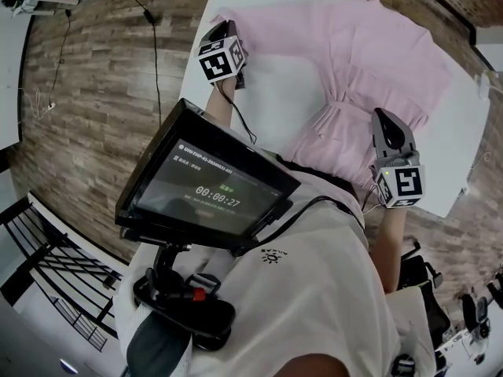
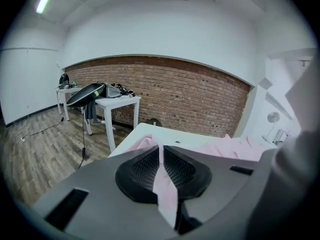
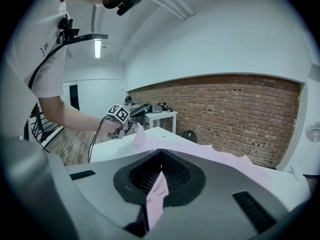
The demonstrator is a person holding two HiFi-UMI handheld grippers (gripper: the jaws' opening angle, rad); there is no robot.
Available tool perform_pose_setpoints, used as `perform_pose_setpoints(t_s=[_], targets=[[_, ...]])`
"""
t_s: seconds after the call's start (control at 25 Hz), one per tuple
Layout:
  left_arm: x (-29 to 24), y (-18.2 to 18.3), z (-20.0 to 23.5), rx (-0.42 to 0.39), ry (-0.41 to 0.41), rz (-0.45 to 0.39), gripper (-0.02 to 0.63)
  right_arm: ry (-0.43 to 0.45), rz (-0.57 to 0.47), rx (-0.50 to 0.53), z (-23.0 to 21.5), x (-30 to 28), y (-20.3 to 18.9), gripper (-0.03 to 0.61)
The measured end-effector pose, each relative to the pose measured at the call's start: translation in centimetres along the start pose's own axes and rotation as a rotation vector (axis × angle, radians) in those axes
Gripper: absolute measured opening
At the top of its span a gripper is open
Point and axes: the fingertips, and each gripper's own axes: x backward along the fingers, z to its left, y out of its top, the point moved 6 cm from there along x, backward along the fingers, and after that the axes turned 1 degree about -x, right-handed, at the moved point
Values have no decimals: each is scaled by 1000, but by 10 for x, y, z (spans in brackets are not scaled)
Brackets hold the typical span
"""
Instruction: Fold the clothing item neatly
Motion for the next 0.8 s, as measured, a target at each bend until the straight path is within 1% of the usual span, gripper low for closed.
perform_pose_setpoints(t_s=[0.2,0.4,0.6,0.68,0.8], targets=[[1,15,-20,-48,-47,-23,31,5,10,3,1,-18,0,5],[0,22,-34,-63,-80,-31,31,53,2,18,12,-57,12,5],[-1,29,-48,-97,-116,-42,32,92,-1,29,26,-94,21,5],[0,31,-64,-113,-134,-48,31,99,1,27,26,-98,20,5],[6,33,-99,-128,-159,-54,31,104,10,22,17,-90,12,5]])
